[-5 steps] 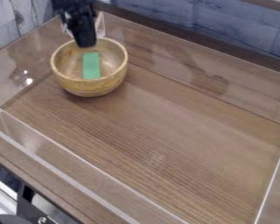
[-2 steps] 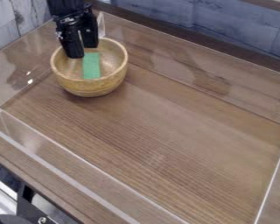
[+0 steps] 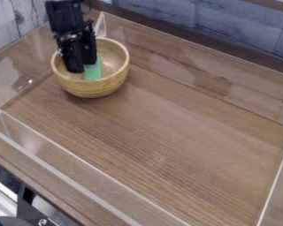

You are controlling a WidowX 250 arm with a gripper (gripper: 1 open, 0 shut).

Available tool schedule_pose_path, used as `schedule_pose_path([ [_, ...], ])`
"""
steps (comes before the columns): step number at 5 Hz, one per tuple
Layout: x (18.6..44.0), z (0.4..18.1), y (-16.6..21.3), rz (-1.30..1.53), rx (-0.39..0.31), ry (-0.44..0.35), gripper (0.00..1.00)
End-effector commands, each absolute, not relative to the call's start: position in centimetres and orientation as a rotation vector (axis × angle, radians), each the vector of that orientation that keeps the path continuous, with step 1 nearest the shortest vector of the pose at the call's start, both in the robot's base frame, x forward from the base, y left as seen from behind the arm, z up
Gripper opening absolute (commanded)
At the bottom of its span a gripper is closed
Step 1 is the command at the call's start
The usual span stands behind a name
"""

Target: Move green stick from inside the wooden bowl to the table next to it

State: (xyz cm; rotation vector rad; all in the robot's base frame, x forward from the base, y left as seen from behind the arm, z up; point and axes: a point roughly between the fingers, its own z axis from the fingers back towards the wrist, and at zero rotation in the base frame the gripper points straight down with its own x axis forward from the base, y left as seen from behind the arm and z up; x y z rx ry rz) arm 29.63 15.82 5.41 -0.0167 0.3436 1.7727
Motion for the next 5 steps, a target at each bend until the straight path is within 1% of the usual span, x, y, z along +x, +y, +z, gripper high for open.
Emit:
schedule_pose_path([
  [1,29.6,9.1,15.6,1.797,-0.073,0.286,0.00],
  [2,30.6,12.0,15.0,1.822,-0.114,0.304,0.00],
  [3,31.4,14.7,13.9,1.846,-0.159,0.305,0.00],
  [4,31.4,12.5,13.8,1.851,-0.140,0.292,1.00],
  [5,31.3,10.4,14.0,1.855,-0.122,0.285,1.00],
])
